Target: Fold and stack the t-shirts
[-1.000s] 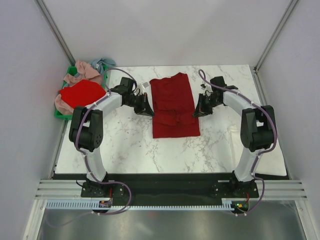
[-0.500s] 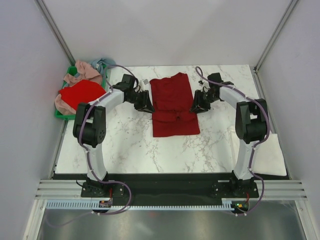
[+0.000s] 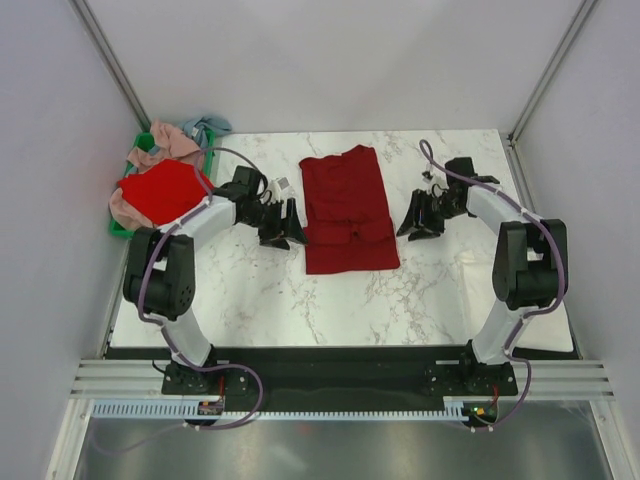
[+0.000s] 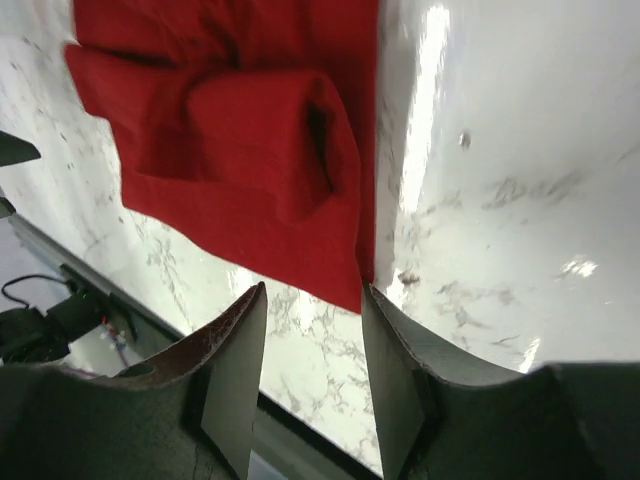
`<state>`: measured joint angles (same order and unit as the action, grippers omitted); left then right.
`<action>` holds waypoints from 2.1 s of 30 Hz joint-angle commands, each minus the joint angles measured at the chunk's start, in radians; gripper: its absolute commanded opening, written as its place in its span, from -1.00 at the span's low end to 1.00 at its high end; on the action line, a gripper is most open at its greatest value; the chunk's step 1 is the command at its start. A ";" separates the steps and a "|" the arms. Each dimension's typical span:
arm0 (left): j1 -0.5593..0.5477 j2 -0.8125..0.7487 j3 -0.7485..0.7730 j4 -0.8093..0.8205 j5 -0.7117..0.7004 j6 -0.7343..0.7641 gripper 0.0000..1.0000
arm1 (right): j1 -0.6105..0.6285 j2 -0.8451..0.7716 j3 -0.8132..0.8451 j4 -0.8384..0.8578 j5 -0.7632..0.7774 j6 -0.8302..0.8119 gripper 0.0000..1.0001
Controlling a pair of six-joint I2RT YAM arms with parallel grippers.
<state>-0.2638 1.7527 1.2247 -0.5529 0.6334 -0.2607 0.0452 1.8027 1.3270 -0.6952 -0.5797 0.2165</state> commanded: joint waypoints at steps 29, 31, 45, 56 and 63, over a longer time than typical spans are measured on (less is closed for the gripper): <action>-0.051 0.212 -0.110 0.091 0.219 -0.124 0.19 | -0.011 0.178 -0.187 0.080 -0.152 0.093 0.00; -0.051 0.214 -0.111 0.096 0.224 -0.124 0.09 | -0.010 0.191 -0.186 0.083 -0.147 0.095 -0.03; -0.055 0.243 -0.097 0.102 0.238 -0.132 -0.91 | -0.007 0.192 -0.233 0.132 -0.152 0.139 -0.73; -0.049 0.071 0.016 -0.041 0.235 -0.074 -0.95 | -0.008 0.028 -0.219 0.079 -0.273 0.161 -1.00; -0.083 -0.018 0.052 -0.108 0.229 -0.022 -0.95 | -0.016 -0.081 -0.249 0.007 -0.322 0.139 -1.00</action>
<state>-0.3267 1.7866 1.2572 -0.6010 0.8410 -0.3386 0.0353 1.7695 1.0840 -0.6392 -0.8452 0.3706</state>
